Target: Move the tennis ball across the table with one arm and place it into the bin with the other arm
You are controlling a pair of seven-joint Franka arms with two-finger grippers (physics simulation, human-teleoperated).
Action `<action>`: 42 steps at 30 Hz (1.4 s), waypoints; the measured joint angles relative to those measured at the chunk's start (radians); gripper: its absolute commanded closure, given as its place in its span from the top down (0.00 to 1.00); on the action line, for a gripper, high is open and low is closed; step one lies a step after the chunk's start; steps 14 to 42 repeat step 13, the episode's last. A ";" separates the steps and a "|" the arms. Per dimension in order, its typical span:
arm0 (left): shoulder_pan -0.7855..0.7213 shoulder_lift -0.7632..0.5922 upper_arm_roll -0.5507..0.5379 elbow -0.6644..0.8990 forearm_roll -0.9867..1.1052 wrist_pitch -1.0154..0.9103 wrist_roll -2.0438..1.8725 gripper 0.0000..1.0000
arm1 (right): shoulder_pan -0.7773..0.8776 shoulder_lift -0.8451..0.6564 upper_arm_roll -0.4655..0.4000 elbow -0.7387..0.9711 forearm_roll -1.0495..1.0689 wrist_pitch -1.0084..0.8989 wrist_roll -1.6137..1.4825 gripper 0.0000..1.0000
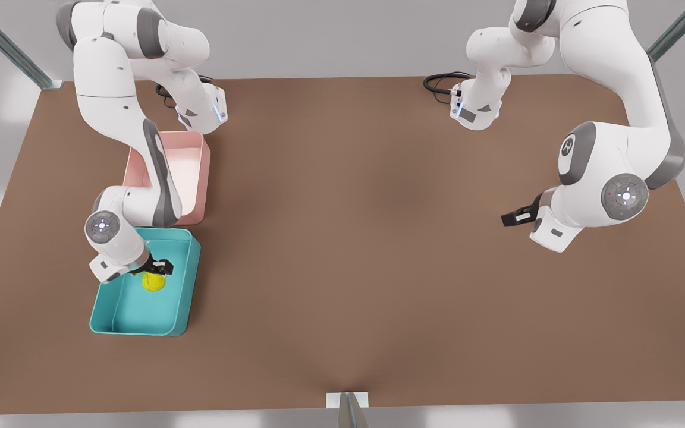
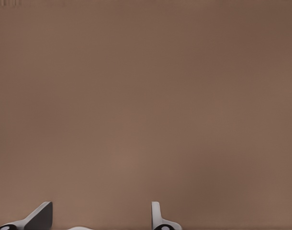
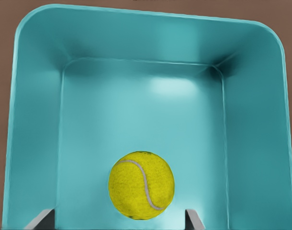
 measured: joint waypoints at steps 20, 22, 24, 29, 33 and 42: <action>-0.005 -0.007 -0.005 0.003 -0.001 -0.024 0.006 1.00 | -0.116 -0.321 0.183 0.365 0.002 -0.784 -0.062 1.00; -0.005 -0.007 -0.005 0.003 -0.001 -0.024 0.006 1.00 | -0.116 -0.321 0.183 0.365 0.002 -0.784 -0.062 1.00; -0.005 -0.007 -0.005 0.003 -0.001 -0.024 0.006 1.00 | -0.116 -0.321 0.183 0.365 0.002 -0.784 -0.062 1.00; -0.005 -0.007 -0.005 0.003 -0.001 -0.024 0.006 1.00 | -0.116 -0.321 0.183 0.365 0.002 -0.784 -0.062 1.00; -0.005 -0.007 -0.005 0.003 -0.001 -0.024 0.006 1.00 | -0.116 -0.321 0.183 0.365 0.002 -0.784 -0.062 1.00; -0.005 -0.007 -0.005 0.003 -0.001 -0.024 0.006 1.00 | -0.116 -0.321 0.183 0.365 0.002 -0.784 -0.062 1.00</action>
